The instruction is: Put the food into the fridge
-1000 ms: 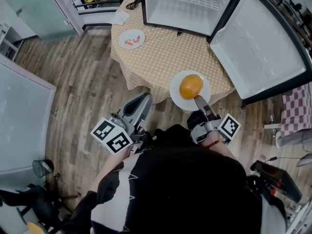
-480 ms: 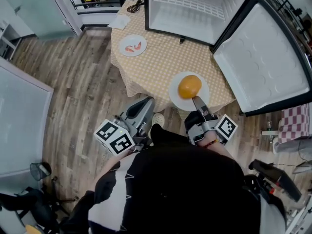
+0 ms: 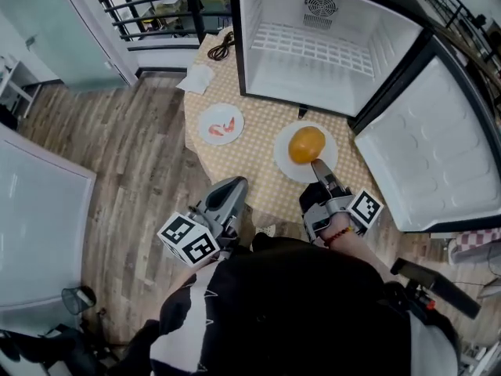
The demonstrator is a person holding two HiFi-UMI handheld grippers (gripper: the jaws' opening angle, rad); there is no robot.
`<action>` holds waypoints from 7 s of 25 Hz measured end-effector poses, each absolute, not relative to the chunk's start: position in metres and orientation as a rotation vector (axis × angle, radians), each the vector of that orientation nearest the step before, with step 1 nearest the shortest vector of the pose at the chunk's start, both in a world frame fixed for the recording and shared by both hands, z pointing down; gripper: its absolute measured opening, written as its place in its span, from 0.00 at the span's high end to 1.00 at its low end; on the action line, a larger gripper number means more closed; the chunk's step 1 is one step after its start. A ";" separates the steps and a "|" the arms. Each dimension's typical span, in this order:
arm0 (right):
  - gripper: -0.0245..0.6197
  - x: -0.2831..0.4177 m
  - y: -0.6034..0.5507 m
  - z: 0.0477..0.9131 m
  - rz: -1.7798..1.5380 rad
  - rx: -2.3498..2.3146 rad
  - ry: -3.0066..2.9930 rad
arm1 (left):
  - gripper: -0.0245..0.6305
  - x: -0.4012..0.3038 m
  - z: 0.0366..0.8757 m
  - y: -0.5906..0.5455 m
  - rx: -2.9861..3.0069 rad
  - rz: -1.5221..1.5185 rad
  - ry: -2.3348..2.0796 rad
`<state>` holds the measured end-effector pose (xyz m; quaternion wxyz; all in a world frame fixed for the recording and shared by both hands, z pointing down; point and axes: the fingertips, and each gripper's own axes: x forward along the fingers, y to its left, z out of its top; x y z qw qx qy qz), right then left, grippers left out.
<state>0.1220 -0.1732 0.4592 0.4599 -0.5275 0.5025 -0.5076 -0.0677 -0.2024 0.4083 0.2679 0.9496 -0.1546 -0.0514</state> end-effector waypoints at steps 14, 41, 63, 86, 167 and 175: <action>0.91 0.179 -0.244 0.486 -1.239 -1.316 1.110 | 0.94 -0.013 0.439 -0.273 2.541 0.043 -0.303; 0.91 0.203 -0.258 0.476 -0.959 -1.420 0.929 | 0.94 0.074 0.438 -0.352 2.603 0.193 0.164; 0.91 0.219 -0.308 0.383 -0.688 -1.546 0.863 | 0.94 0.082 0.396 -0.381 2.689 0.165 0.497; 0.91 0.254 -0.401 0.372 -0.902 -1.833 1.045 | 0.94 0.067 0.403 -0.386 2.645 0.128 0.503; 0.64 0.287 -0.421 0.366 -0.654 -2.661 1.419 | 0.94 0.047 0.425 -0.403 2.579 0.147 0.337; 0.58 0.283 -0.423 0.374 -0.618 -2.772 1.449 | 0.94 0.043 0.426 -0.404 2.568 0.140 0.337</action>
